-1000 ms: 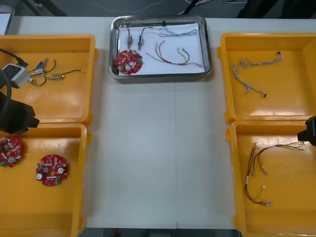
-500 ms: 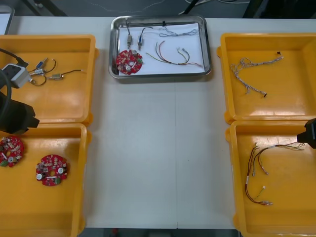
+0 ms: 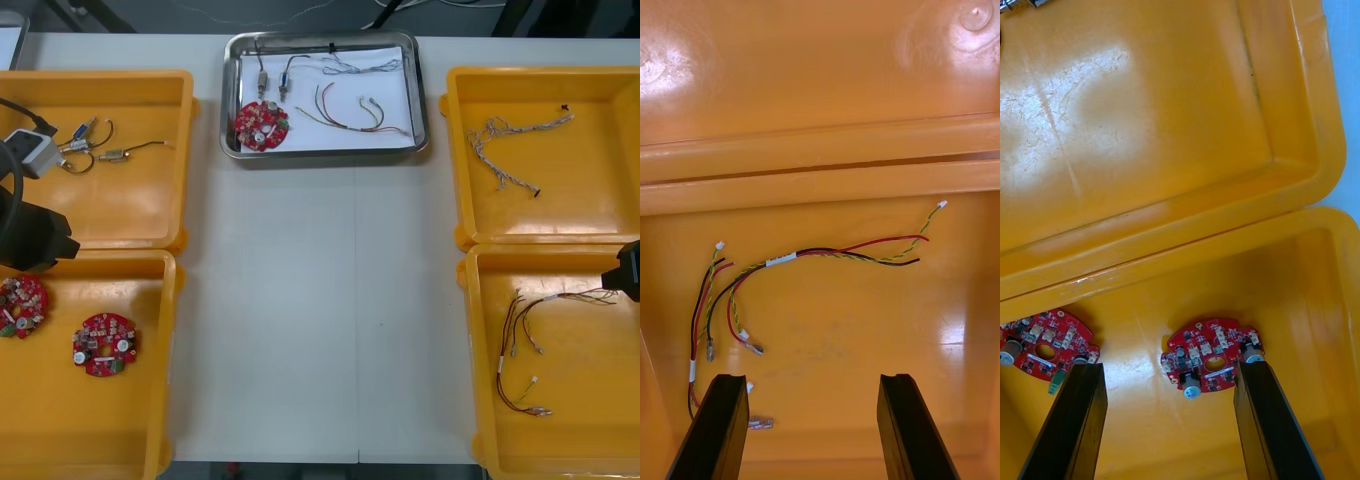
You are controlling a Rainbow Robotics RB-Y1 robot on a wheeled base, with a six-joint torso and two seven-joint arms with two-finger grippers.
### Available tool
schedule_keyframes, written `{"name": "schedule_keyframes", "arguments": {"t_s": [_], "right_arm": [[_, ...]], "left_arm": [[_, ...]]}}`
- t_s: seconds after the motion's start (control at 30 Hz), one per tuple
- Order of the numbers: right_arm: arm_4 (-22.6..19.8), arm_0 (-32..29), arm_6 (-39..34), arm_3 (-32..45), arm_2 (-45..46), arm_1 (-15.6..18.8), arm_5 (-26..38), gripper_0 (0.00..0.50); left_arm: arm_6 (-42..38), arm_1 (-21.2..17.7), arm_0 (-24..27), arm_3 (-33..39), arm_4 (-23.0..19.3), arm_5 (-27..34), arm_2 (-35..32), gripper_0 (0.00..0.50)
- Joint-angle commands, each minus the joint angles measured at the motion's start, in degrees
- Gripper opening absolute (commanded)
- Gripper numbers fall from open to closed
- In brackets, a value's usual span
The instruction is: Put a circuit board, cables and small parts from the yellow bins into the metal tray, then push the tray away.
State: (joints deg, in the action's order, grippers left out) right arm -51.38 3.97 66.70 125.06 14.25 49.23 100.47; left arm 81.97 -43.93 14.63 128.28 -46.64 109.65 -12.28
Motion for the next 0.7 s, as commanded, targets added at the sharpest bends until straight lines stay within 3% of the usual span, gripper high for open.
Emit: {"name": "schedule_keyframes", "arguments": {"t_s": [0.03, 0.7], "right_arm": [[0.49, -0.81, 1.5, 0.36, -0.45, -0.45, -0.46, 0.5], [0.49, -0.81, 1.5, 0.36, -0.45, -0.45, -0.46, 0.5]], "left_arm": [[-2.25, -2.22, -1.01, 1.71, -0.38, 0.35, -1.87, 0.5], [-2.25, -2.22, -1.01, 1.71, -0.38, 0.35, -1.87, 0.5]]}}
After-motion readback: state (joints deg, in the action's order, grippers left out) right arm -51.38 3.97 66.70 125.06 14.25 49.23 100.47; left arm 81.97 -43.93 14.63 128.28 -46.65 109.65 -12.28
